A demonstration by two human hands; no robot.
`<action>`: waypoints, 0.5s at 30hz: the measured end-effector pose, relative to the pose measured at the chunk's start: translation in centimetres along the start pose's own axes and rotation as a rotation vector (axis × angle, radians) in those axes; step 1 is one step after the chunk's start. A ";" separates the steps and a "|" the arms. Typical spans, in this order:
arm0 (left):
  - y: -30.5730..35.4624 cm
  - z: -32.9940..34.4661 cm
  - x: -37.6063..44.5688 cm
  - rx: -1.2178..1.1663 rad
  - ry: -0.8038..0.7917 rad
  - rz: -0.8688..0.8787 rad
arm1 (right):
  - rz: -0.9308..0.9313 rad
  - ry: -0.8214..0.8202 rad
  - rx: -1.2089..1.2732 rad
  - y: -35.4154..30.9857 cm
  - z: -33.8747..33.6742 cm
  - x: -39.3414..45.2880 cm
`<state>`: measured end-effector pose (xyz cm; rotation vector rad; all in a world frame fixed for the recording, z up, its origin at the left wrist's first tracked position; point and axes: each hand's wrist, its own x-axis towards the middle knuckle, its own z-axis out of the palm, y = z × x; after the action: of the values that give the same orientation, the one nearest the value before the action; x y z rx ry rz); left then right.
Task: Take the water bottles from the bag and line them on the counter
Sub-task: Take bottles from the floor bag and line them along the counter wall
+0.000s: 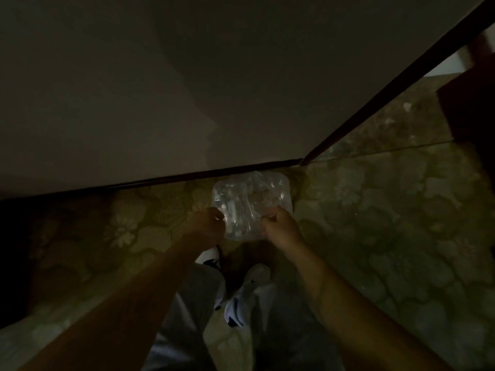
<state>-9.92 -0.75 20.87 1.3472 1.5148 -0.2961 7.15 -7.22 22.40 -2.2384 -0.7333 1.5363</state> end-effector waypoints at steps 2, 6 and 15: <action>-1.5 1.2 3.5 -0.024 0.012 -0.031 | 0.004 0.004 -0.021 1.5 1.2 3.9; -5.0 4.4 9.9 -0.027 0.051 -0.056 | -0.027 0.008 -0.043 4.3 3.9 11.6; -11.8 9.0 23.9 -0.116 0.198 -0.118 | -0.080 0.093 -0.146 10.0 8.3 26.2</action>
<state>-11.05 2.53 -7.04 1.2260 1.7532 -0.1485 9.20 -0.31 -5.92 -2.3364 -0.9226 1.3722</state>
